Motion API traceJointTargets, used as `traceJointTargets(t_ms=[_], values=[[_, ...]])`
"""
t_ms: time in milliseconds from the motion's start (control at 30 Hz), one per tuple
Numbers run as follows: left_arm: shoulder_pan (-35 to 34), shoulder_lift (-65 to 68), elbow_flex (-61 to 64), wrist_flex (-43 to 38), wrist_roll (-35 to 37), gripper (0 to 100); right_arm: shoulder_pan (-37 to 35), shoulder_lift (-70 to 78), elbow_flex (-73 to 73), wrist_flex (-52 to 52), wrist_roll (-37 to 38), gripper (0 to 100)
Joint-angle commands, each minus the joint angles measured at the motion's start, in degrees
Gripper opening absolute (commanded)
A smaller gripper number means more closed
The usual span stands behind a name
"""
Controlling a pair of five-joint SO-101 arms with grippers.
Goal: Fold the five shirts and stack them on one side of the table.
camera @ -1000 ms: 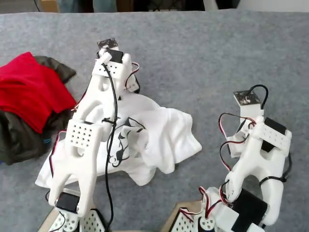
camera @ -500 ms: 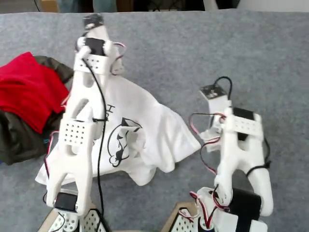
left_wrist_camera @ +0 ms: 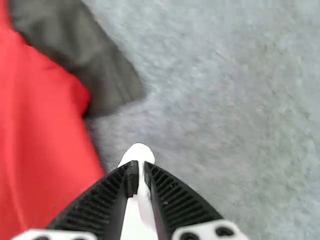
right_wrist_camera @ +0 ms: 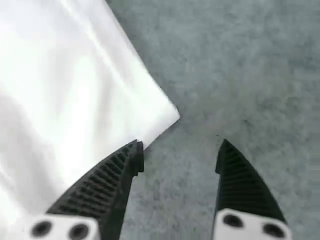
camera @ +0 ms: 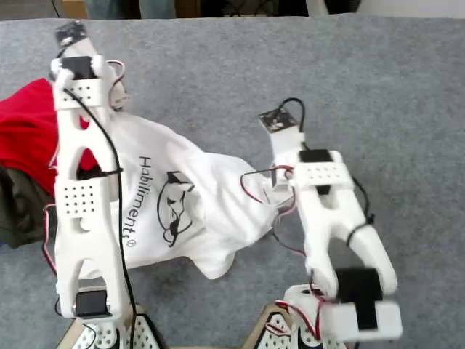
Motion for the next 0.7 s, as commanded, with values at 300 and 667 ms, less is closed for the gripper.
traceJointTargets(t_ms=[300,667], values=[[-3.47,-1.58,-2.95,0.44,-1.23,3,4.66,21.58,-27.47,12.4,-0.44,1.4],[-10.59,-1.58,-2.86,0.7,-8.7,3,14.24,21.41,-46.02,26.73,-0.18,1.5]])
